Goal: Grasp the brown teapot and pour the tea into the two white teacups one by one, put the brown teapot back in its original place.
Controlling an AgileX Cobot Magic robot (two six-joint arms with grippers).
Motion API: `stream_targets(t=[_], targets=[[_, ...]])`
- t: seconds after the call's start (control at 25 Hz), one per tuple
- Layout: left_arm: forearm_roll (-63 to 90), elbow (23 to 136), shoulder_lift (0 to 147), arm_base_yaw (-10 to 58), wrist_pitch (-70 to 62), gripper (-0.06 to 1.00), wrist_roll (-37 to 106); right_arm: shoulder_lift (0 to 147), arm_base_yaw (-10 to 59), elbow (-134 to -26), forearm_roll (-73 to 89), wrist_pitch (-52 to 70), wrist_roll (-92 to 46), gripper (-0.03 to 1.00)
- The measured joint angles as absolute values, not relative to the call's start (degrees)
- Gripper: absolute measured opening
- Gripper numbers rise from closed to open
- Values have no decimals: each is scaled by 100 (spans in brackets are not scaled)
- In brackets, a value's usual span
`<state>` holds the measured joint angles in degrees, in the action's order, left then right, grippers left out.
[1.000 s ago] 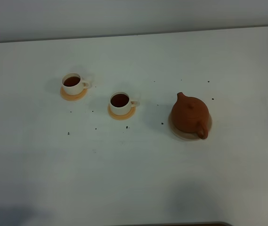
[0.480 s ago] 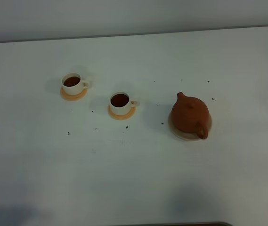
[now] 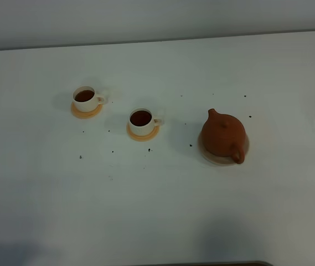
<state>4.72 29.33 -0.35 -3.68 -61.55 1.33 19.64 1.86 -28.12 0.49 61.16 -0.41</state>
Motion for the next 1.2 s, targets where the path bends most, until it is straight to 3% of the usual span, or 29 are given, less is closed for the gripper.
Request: stream_targets(t=[1.2], targets=[[472, 2933, -35, -368, -6155, 25, 128, 690, 86, -2805, 60, 6119, 0, 28]])
